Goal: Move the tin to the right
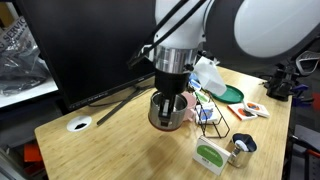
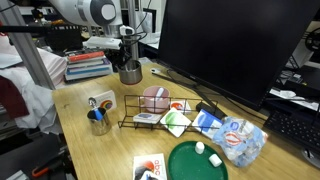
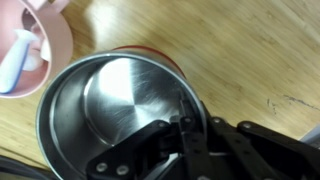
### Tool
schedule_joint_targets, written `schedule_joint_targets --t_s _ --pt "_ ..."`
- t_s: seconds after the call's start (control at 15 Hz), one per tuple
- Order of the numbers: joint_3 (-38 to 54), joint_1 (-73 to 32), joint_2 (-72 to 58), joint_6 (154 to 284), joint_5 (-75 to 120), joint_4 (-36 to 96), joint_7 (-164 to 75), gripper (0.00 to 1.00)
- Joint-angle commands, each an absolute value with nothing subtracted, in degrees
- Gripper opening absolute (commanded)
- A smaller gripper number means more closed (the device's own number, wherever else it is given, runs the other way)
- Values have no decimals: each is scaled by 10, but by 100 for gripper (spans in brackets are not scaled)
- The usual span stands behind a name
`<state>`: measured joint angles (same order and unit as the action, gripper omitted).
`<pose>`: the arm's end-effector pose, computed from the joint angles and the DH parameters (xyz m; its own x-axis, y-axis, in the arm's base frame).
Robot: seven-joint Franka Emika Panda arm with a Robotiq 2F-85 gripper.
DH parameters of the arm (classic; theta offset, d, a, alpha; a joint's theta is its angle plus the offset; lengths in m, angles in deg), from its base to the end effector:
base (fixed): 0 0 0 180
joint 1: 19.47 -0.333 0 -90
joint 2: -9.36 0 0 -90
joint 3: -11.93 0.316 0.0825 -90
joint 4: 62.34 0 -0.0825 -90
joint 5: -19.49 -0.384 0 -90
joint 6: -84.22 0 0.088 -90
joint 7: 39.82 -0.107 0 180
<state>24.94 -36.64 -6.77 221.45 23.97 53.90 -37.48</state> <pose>0.5240 0.2988 0.3208 0.8155 0.5711 0.0934 0.5737 -0.8191 -0.0006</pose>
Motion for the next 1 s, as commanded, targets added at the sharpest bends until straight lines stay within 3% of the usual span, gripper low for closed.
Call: schedule_joint_targets --t_s 0.0,0.53,0.6,0.93 --pt "237 -343 1 2249 234 593 -393 2" --pt "207 -295 161 2252 230 692 -506 2" --pt "210 -297 132 2237 232 663 -483 8" --pt "211 -293 154 2239 231 686 -502 8"
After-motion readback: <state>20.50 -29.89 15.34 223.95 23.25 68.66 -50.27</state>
